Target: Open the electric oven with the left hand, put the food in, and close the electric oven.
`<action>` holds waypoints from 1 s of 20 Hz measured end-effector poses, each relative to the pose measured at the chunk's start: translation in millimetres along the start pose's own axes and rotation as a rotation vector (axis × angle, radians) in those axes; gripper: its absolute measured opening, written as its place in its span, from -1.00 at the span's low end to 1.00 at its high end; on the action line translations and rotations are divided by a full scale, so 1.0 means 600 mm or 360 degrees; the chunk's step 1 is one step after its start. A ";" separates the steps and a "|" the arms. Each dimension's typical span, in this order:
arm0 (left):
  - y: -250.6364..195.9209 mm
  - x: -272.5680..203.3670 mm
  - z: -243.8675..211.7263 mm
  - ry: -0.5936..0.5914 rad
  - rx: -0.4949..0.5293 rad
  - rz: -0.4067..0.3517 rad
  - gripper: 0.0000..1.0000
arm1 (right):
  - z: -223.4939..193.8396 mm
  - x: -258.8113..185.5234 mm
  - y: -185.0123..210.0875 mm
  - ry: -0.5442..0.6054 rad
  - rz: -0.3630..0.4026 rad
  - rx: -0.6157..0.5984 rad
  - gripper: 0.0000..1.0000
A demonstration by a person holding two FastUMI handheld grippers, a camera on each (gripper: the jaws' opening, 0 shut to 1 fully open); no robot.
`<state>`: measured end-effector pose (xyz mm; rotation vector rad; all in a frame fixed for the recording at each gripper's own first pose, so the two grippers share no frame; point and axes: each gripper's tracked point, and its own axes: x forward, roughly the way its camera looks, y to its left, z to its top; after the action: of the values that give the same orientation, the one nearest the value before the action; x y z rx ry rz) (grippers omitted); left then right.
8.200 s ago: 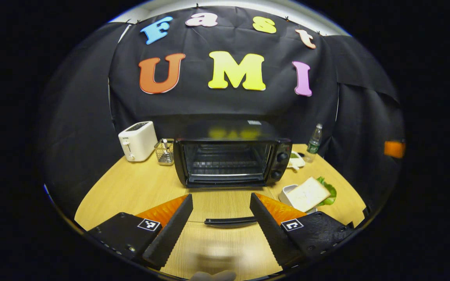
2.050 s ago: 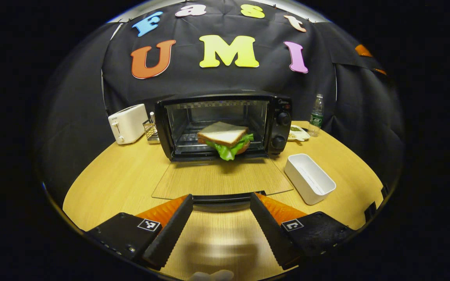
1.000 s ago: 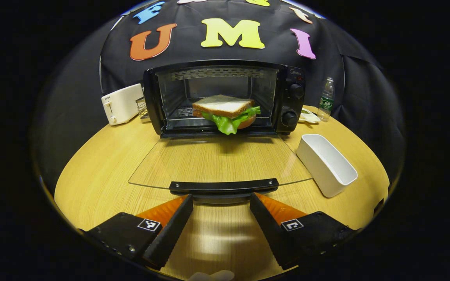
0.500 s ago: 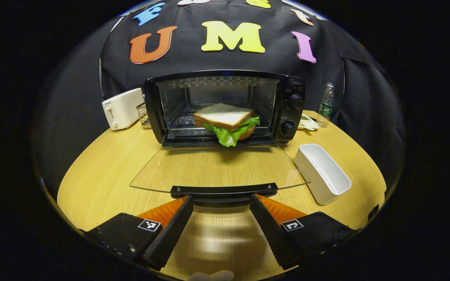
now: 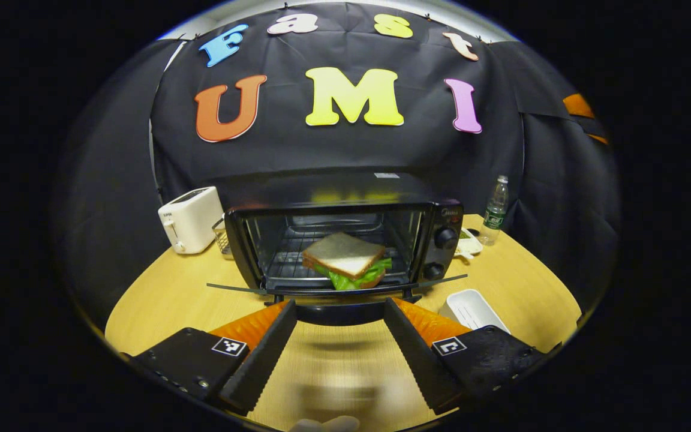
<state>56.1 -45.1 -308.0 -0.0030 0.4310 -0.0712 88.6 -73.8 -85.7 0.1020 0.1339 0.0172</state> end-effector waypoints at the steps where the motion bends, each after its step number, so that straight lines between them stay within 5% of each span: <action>1: 0.002 0.011 0.015 -0.0015 -0.0002 0.0004 0.94 | 0.004 0.002 0.000 -0.0007 -0.0003 0.0008 0.80; 13: 0.029 0.015 0.111 -0.0184 0.0060 0.0040 0.93 | 0.028 0.013 0.019 -0.0038 0.0012 0.0026 0.80; 15: 0.033 -0.007 0.127 -0.0215 0.0048 0.0050 0.93 | 0.030 0.007 0.028 -0.0038 0.0022 0.0024 1.00; 16: 0.036 -0.019 0.138 -0.0245 0.0041 0.0054 0.93 | 0.034 0.002 0.033 -0.0047 0.0028 0.0024 0.80; 20: 0.045 -0.075 0.169 -0.0306 0.0019 0.0063 0.93 | 0.045 -0.028 0.052 -0.0083 0.0037 0.0011 0.79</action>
<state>59.5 -16.3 -197.4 0.0102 0.2386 -0.0337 75.2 -45.9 -53.5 0.1107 0.0804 0.0372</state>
